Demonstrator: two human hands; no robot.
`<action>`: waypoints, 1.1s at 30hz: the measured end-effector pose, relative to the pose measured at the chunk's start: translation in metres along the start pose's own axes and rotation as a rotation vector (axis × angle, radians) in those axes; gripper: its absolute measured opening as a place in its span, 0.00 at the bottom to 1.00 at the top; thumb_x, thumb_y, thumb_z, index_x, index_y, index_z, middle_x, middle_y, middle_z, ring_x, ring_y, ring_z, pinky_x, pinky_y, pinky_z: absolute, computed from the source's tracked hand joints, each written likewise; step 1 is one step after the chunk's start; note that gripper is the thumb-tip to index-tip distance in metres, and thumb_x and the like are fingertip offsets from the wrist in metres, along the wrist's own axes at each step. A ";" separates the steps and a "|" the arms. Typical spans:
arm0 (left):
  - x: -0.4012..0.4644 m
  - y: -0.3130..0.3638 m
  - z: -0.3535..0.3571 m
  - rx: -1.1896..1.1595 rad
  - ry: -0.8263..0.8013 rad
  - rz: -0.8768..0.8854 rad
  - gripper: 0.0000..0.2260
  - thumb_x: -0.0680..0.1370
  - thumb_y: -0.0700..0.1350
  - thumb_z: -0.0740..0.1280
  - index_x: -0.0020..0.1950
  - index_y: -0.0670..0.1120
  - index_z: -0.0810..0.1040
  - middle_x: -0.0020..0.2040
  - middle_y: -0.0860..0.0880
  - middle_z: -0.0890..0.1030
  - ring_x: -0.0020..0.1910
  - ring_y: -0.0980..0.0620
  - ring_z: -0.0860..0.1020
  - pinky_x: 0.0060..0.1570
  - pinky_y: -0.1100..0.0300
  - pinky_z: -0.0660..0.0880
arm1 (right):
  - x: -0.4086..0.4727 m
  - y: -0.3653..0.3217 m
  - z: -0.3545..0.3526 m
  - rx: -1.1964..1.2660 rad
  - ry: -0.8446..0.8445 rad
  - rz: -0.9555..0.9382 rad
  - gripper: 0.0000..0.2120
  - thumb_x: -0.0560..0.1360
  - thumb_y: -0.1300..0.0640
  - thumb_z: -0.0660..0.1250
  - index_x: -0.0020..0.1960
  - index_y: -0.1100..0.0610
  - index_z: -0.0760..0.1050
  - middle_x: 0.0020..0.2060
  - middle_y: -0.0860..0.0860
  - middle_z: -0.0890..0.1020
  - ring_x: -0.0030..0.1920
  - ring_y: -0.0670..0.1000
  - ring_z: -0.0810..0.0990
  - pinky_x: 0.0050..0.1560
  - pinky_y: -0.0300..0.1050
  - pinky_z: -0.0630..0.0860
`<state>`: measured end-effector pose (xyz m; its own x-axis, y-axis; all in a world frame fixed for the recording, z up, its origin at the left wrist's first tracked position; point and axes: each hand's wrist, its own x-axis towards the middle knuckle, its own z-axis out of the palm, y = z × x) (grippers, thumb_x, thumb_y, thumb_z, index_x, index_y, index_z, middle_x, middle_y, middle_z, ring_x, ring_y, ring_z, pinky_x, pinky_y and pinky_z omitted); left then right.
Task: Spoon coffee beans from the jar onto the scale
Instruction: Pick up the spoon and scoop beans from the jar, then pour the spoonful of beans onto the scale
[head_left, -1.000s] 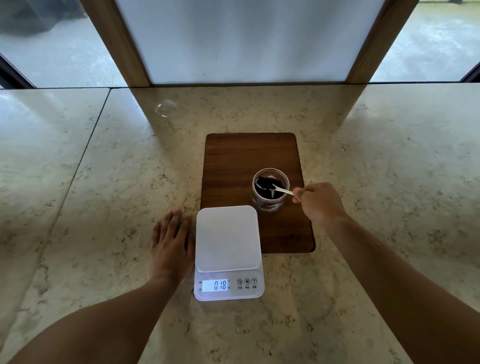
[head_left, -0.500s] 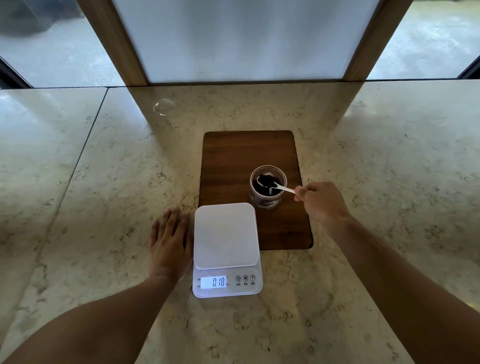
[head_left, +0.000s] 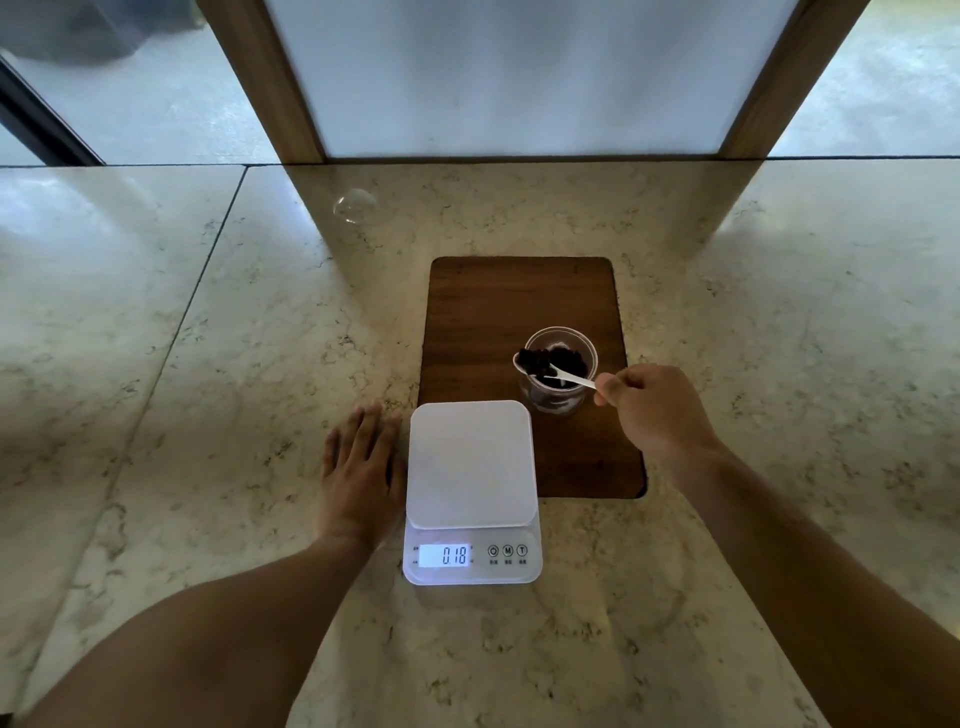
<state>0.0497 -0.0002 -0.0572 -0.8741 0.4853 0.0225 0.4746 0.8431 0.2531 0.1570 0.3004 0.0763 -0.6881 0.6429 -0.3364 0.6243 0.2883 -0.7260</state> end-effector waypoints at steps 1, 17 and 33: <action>-0.001 0.001 0.000 -0.001 -0.001 -0.003 0.26 0.81 0.56 0.47 0.77 0.50 0.63 0.79 0.47 0.60 0.79 0.50 0.51 0.77 0.47 0.47 | -0.003 -0.001 0.002 -0.014 -0.008 -0.012 0.16 0.79 0.48 0.64 0.36 0.51 0.81 0.22 0.49 0.72 0.20 0.46 0.65 0.23 0.39 0.62; 0.000 0.003 -0.001 -0.024 -0.009 -0.031 0.25 0.81 0.55 0.47 0.77 0.51 0.62 0.80 0.49 0.58 0.79 0.52 0.50 0.77 0.48 0.46 | -0.028 0.018 0.041 -0.005 -0.161 0.030 0.16 0.79 0.48 0.66 0.36 0.52 0.81 0.20 0.44 0.72 0.21 0.41 0.68 0.25 0.37 0.63; 0.000 0.003 -0.002 -0.031 -0.012 -0.028 0.25 0.81 0.55 0.46 0.77 0.51 0.62 0.80 0.49 0.58 0.79 0.53 0.48 0.77 0.49 0.45 | -0.038 0.034 0.062 -0.067 -0.176 -0.059 0.14 0.78 0.50 0.67 0.35 0.50 0.80 0.28 0.40 0.79 0.30 0.38 0.76 0.30 0.37 0.65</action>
<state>0.0513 0.0018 -0.0541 -0.8855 0.4647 0.0033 0.4465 0.8487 0.2834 0.1811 0.2421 0.0276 -0.7745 0.4911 -0.3986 0.6003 0.3721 -0.7079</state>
